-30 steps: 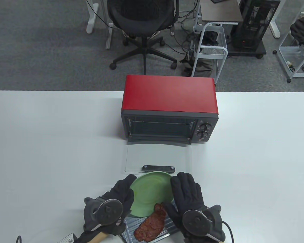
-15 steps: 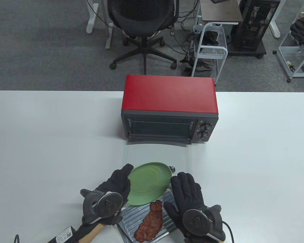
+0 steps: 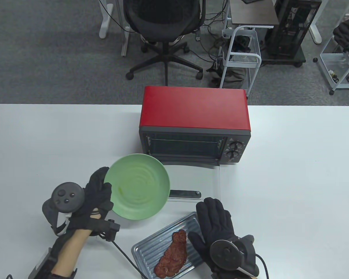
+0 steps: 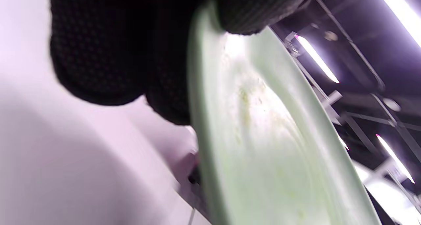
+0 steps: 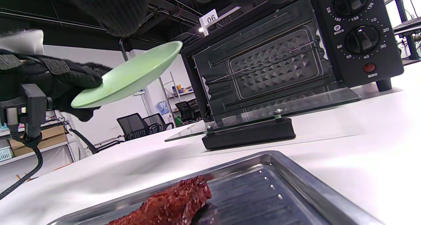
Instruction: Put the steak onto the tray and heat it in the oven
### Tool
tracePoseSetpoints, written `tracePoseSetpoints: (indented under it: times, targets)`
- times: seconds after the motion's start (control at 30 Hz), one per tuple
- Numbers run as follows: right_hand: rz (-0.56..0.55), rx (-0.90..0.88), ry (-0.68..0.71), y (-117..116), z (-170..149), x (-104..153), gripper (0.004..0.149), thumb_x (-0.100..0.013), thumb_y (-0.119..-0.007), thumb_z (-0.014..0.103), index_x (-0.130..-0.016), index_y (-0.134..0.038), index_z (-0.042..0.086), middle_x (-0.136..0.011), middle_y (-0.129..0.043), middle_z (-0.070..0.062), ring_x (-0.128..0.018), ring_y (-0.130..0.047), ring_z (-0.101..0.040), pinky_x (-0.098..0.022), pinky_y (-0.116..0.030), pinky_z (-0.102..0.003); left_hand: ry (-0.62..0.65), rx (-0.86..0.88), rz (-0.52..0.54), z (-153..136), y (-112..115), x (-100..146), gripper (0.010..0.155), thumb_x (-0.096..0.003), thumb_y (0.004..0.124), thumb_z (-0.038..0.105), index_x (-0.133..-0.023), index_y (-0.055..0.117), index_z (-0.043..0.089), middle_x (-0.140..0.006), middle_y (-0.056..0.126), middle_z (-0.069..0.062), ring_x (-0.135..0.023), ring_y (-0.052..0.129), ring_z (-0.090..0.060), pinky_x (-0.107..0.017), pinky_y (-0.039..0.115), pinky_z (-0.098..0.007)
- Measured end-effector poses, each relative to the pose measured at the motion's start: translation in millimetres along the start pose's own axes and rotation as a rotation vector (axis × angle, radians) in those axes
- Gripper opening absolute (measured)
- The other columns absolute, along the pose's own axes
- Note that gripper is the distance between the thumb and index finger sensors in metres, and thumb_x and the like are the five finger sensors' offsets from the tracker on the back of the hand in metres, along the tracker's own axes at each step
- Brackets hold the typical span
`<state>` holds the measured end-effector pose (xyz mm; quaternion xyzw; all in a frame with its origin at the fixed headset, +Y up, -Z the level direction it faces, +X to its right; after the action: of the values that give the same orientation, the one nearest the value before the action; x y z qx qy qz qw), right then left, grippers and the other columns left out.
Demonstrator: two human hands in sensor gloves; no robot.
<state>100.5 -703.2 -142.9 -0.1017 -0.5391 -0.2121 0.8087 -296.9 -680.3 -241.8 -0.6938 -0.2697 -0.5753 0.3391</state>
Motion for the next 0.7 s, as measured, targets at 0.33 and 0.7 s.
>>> tracePoseSetpoints:
  times: [0.33, 0.7]
  targets:
    - [0.013, 0.0, -0.006, -1, 0, -1, 0.086, -0.053, -0.068, 0.052, -0.114, -0.03, 0.006, -0.117, -0.031, -0.026, -0.105, -0.035, -0.055, -0.067, -0.043, -0.072, -0.316, 0.093, 0.056, -95, -39, -25, 0.055, -0.0493, 0.077, 0.029, -0.103, 0.069, 0.019, -0.077, 0.097, -0.015, -0.036, 0.114, -0.02, -0.029, 0.101, -0.044]
    - [0.024, -0.004, -0.007, -2, 0, -2, 0.086, -0.053, -0.068, 0.052, -0.114, -0.03, 0.006, -0.117, -0.031, -0.026, -0.105, -0.036, -0.055, -0.067, -0.043, -0.072, -0.473, 0.101, 0.052, -142, -47, -29, 0.056, -0.0497, 0.077, 0.029, -0.104, 0.069, 0.018, -0.078, 0.097, -0.016, -0.037, 0.114, -0.021, -0.031, 0.101, -0.044]
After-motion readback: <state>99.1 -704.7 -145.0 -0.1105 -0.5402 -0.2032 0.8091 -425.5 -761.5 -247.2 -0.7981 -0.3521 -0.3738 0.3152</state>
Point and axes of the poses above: the tracker on the back of each hand, its own z axis roughly to the thumb side, its own x axis roughly from the fingertips to the wrist, y = z × x, the point moved 1 cm from there along -x, roughly from the wrist to the fingertips
